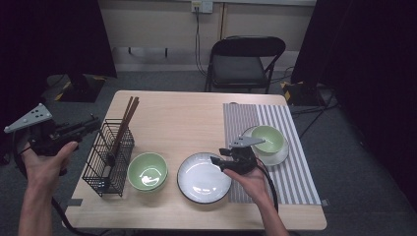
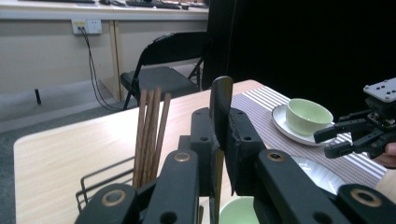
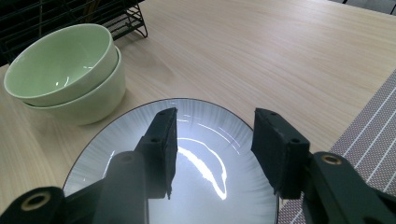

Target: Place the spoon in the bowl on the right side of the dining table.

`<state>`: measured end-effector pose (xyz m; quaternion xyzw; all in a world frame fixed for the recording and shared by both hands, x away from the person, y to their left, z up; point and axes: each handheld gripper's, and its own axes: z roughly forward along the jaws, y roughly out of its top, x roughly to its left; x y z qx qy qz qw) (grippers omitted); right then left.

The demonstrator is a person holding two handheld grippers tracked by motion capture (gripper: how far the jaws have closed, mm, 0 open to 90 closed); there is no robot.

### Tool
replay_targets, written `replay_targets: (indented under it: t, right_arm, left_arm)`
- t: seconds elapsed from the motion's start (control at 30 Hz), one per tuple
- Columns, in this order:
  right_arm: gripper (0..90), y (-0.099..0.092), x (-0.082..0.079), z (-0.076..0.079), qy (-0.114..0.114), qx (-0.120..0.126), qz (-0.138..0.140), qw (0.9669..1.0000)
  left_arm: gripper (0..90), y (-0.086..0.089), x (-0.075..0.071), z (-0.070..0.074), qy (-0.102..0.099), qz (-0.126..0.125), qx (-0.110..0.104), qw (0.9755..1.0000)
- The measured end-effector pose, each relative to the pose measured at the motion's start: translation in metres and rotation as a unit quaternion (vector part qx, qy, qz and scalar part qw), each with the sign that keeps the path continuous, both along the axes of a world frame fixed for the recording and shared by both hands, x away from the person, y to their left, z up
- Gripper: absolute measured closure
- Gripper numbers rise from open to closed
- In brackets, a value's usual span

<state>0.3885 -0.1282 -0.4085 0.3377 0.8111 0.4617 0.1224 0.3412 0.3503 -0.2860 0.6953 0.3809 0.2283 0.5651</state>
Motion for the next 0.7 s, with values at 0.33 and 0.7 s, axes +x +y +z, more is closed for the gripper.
replay_targets:
  t: [0.33, 0.7]
  right_arm:
    - [50.5, 0.0, 0.001, 0.0, 0.0, 0.002, 0.0, 1.0]
    - [50.3, -0.001, -0.001, 0.003, -0.004, 0.003, -0.001, 1.0]
  left_arm:
    - [82.7, -0.013, -0.002, 0.009, -0.016, -0.024, -0.02, 0.9994]
    - [82.7, -0.035, 0.006, 0.009, -0.013, -0.064, -0.04, 0.9971]
